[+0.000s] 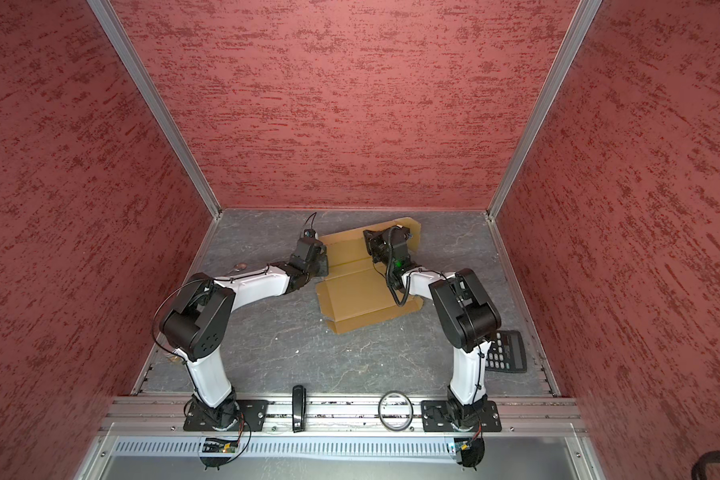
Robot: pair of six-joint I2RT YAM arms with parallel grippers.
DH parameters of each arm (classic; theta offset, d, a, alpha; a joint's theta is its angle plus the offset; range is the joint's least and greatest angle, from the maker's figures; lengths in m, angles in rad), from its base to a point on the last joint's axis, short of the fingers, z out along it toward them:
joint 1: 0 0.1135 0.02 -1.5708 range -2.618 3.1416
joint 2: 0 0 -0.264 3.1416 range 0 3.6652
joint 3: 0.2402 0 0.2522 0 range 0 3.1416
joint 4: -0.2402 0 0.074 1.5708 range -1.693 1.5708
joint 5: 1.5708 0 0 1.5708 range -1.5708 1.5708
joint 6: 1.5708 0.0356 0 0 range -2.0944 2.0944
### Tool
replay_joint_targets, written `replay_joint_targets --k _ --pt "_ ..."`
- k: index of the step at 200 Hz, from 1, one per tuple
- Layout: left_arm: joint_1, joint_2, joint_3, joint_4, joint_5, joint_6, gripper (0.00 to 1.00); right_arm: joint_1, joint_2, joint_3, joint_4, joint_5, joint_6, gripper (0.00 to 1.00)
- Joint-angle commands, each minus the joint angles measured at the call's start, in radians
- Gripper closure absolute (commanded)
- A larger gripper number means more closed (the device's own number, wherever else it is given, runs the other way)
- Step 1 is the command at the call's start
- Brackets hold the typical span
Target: Fold the paper box
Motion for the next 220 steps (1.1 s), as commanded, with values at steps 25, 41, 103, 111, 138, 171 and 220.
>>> replay_joint_targets --k 25,41,103,111,138,171,220 --pt "-0.004 -0.005 0.008 0.002 -0.021 0.000 0.89 0.007 -0.056 -0.040 -0.007 -0.001 0.024 0.74" --pt "-0.003 -0.009 0.009 -0.001 -0.024 0.005 0.89 0.007 -0.076 -0.048 -0.020 -0.005 -0.004 0.68" --pt "-0.009 -0.005 0.011 -0.015 -0.026 0.008 0.92 -0.001 -0.187 -0.146 -0.026 -0.083 -0.127 0.51" --pt "-0.013 -0.003 0.011 -0.017 -0.028 0.009 0.92 -0.005 -0.199 -0.157 -0.028 -0.109 -0.146 0.50" --pt "-0.024 0.004 0.014 -0.017 -0.043 0.012 0.92 -0.017 -0.250 -0.192 -0.066 -0.176 -0.229 0.50" --pt "-0.037 0.011 0.008 -0.017 -0.069 0.004 0.93 -0.019 -0.324 -0.179 -0.217 -0.258 -0.399 0.50" --pt "-0.050 0.011 -0.019 0.004 -0.137 -0.048 0.93 -0.019 -0.410 -0.224 -0.382 -0.337 -0.556 0.47"
